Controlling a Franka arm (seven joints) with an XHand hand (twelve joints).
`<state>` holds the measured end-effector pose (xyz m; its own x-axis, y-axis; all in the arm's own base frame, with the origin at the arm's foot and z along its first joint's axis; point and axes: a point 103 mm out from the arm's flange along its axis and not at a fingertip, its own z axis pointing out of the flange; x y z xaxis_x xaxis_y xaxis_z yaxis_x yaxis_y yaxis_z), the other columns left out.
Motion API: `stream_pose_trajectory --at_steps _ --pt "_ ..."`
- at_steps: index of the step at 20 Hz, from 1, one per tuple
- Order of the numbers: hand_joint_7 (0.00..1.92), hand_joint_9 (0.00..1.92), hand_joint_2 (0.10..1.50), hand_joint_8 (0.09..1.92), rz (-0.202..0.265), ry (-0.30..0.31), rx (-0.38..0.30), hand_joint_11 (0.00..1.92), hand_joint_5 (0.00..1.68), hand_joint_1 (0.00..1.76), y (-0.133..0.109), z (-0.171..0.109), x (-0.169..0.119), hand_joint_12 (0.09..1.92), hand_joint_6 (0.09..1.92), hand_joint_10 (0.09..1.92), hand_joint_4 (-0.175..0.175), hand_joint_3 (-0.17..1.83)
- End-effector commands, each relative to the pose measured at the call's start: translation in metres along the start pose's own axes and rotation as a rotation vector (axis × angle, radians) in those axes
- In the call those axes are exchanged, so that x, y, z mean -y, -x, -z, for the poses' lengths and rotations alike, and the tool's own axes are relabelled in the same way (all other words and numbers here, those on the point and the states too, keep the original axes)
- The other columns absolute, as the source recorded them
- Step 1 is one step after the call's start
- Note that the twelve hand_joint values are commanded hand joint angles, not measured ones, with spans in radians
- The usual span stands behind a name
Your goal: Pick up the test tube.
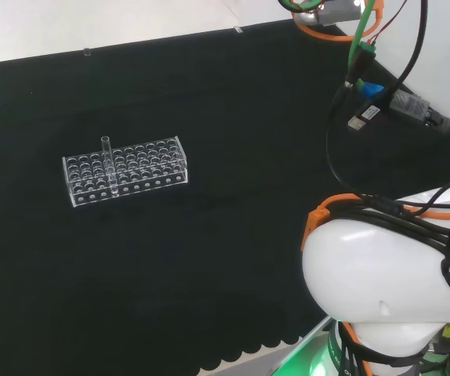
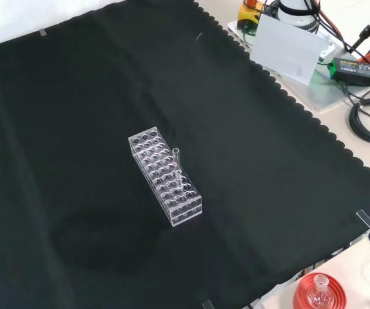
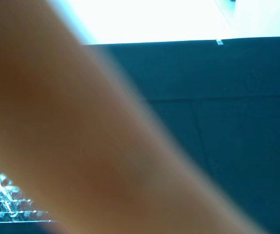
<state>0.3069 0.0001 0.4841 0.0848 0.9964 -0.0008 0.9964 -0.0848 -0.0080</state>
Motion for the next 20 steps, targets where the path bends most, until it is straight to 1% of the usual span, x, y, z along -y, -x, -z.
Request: stream_pose_trajectory --at_steps 1,4,12,20 --pt "0.26 0.16 0.74 0.83 0.001 0.011 0.007 0.00 0.18 0.80 0.000 0.000 0.000 1.38 0.45 0.89 -0.082 0.63" --pt "0.25 0.13 0.76 0.86 0.008 0.014 0.005 0.00 0.19 0.79 0.001 0.000 0.000 1.42 0.42 0.94 -0.083 0.60" --pt "0.24 0.13 0.76 0.87 0.035 0.012 -0.008 0.00 0.20 0.79 0.007 0.001 -0.003 1.42 0.41 0.95 -0.083 0.60" --pt "0.24 0.12 0.76 0.87 0.095 0.006 -0.059 0.00 0.20 0.79 0.001 -0.007 -0.022 1.42 0.40 0.96 -0.082 0.60"
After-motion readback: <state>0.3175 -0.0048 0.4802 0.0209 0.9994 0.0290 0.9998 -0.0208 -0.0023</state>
